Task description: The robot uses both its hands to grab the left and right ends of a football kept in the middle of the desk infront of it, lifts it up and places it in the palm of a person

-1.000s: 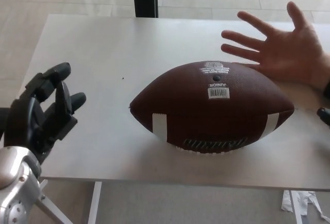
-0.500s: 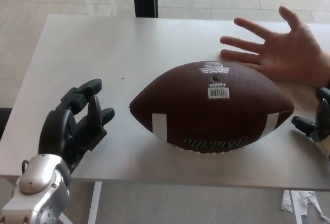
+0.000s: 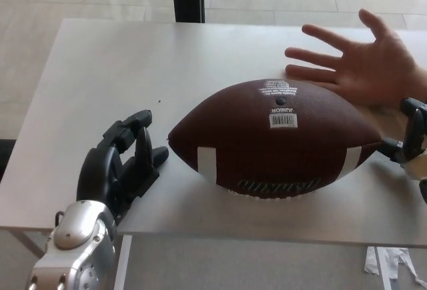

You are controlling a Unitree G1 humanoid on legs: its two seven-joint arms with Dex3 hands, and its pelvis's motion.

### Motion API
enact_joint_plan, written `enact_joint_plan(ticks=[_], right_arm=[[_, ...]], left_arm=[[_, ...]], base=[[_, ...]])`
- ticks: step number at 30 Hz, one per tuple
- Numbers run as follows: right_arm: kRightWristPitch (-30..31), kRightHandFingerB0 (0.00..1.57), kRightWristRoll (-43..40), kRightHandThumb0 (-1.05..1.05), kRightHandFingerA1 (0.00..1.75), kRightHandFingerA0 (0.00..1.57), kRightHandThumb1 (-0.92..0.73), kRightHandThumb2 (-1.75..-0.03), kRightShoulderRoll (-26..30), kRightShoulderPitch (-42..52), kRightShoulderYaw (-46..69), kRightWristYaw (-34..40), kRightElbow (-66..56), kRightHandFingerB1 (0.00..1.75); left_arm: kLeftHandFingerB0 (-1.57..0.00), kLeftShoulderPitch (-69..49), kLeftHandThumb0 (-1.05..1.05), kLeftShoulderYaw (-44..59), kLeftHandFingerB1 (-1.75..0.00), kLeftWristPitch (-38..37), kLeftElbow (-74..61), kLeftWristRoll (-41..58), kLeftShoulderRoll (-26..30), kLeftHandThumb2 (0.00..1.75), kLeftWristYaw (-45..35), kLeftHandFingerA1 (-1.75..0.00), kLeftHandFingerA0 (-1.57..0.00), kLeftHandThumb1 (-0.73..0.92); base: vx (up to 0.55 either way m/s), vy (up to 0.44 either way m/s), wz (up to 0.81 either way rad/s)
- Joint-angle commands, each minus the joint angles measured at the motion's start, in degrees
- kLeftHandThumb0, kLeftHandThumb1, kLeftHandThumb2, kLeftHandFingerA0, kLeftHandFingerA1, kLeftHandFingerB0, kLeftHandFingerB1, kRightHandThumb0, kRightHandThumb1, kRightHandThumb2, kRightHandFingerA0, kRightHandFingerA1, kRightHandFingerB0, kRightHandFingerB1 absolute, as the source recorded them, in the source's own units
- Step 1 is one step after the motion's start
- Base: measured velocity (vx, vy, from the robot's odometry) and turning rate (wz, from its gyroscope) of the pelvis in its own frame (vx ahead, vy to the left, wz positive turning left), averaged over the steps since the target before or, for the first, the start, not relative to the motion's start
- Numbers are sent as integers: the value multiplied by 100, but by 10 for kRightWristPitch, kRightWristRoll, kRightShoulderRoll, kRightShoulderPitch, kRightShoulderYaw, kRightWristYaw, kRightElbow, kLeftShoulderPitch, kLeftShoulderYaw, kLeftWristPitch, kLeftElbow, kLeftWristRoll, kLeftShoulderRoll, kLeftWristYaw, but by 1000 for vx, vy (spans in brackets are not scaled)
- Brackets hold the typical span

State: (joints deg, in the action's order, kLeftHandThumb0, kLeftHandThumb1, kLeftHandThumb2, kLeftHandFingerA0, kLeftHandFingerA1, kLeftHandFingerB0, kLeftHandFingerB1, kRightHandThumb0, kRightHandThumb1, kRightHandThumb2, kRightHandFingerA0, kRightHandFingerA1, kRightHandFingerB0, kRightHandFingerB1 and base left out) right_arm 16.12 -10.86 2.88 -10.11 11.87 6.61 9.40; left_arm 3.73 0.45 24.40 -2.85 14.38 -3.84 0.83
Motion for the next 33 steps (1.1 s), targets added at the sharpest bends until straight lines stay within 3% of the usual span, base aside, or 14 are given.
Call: enact_joint_plan(ticks=[1, 5, 7, 8, 13, 14, 20, 23, 24, 27, 29, 30, 31, 33], right_arm=[[-21, 45, 14, -90, 55, 68, -92, -69, -10, -4, -1, 13, 9, 34], [-9, 42, 17, -89, 55, 68, -92, -70, -23, -9, -9, 18, 11, 34], [-28, 37, 7, -88, 64, 63, -72, -114, -42, -8, -9, 12, 25, 49], [-27, 45, 6, -92, 58, 67, -91, -67, -50, -5, -12, 9, 23, 35], [-37, 40, 4, -93, 64, 63, -76, -116, -71, 5, -18, 0, 23, 49], [-41, 47, 8, -91, 56, 68, -91, -68, -74, 4, -22, 1, 26, 36], [-40, 49, 30, -95, 56, 73, -90, -68, -76, -17, -46, 6, 34, 37], [-25, 47, 27, -94, 66, 70, -66, -110, -67, -39, -46, 3, 20, 51], [-29, 49, 28, -96, 61, 73, -86, -67, -65, -42, -48, -1, 23, 38], [-37, 40, 48, -99, 66, 68, -76, -117, -45, -54, -65, -11, 24, 49], [-27, 46, 42, -102, 61, 71, -68, -88, -39, -64, -66, -17, 15, 44], [-28, 48, 45, -98, 59, 73, -88, -67, -34, -66, -71, -24, 12, 38], [-23, 46, 42, -91, 66, 72, -67, -111, -36, -69, -77, -28, 3, 51], [-18, 51, 51, -95, 56, 75, -88, -67, -34, -67, -93, -35, -5, 36]], left_arm=[[-12, -1, -70, -10, -39, -25, 35, -24, -25, 90, 21, -53, -21, 92], [-11, 6, -73, -8, -45, -18, 58, -22, -48, 117, 35, -57, -22, 86], [-12, 10, -75, -13, -45, -29, 82, -28, -70, 117, 47, -57, -23, 85], [-11, 12, -75, -14, -44, -33, 85, -29, -73, 118, 47, -57, -23, 86], [-14, 21, -81, -17, -35, -45, 99, -37, -90, 88, 59, -52, -25, 92], [-14, 25, -81, -14, -35, -42, 101, -34, -94, 87, 64, -51, -26, 92], [-8, 43, -72, -11, -42, -35, 102, -26, -100, 120, 76, -56, -20, 90], [-9, 36, -73, -8, -43, -44, 104, -19, -100, 119, 73, -55, -20, 88], [-11, 35, -75, -8, -44, -41, 102, -21, -99, 118, 76, -56, -23, 88], [-15, 34, -83, -5, -36, -44, 109, -23, -97, 89, 82, -52, -26, 92], [-11, 36, -75, 1, -45, -48, 121, -18, -96, 119, 79, -58, -25, 88], [-14, 38, -82, 4, -35, -50, 127, -19, -99, 88, 84, -54, -27, 92], [-16, 46, -79, 5, -35, -46, 138, -21, -102, 87, 92, -55, -29, 92], [-18, 52, -78, 2, -36, -47, 149, -26, -102, 88, 94, -56, -30, 92]], base=[[0, 0, 0], [0, 0, 0], [0, 0, 0], [0, 0, 0], [0, 0, 0], [0, 0, 0], [0, 0, 0], [0, 0, 0], [0, 0, 0], [0, 0, 0], [0, 0, 0], [0, 0, 0], [0, 0, 0], [0, 0, 0]])
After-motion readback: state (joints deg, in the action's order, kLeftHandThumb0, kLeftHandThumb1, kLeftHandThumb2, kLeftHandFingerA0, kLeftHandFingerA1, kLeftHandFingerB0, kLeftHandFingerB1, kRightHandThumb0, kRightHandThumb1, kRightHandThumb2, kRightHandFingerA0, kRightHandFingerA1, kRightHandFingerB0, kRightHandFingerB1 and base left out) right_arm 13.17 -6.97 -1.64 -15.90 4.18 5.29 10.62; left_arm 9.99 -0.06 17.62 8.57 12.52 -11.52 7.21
